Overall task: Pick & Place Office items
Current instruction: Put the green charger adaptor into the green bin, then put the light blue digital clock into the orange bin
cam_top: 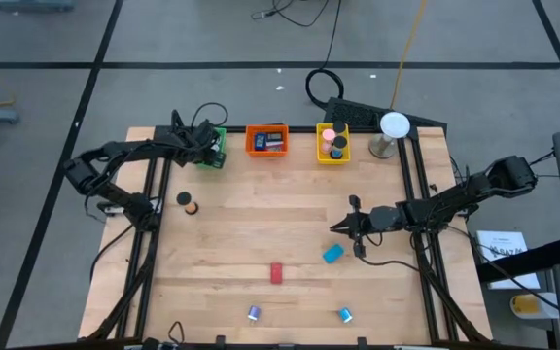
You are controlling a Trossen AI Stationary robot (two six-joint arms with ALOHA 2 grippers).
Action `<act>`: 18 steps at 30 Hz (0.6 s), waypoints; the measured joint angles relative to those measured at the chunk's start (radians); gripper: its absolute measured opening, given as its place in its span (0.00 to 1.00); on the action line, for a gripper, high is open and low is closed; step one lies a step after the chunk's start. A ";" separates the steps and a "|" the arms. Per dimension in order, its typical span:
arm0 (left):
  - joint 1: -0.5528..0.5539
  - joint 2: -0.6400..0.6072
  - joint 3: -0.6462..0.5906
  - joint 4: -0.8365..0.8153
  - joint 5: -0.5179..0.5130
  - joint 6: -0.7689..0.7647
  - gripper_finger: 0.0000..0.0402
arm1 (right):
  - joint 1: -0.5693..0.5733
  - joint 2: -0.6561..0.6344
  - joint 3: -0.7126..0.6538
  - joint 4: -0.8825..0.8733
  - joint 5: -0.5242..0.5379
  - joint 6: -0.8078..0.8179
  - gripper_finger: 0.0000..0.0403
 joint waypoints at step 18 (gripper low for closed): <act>0.000 -0.038 0.001 -0.005 -0.074 0.063 0.48 | 0.000 0.000 -0.003 0.016 0.000 0.004 0.04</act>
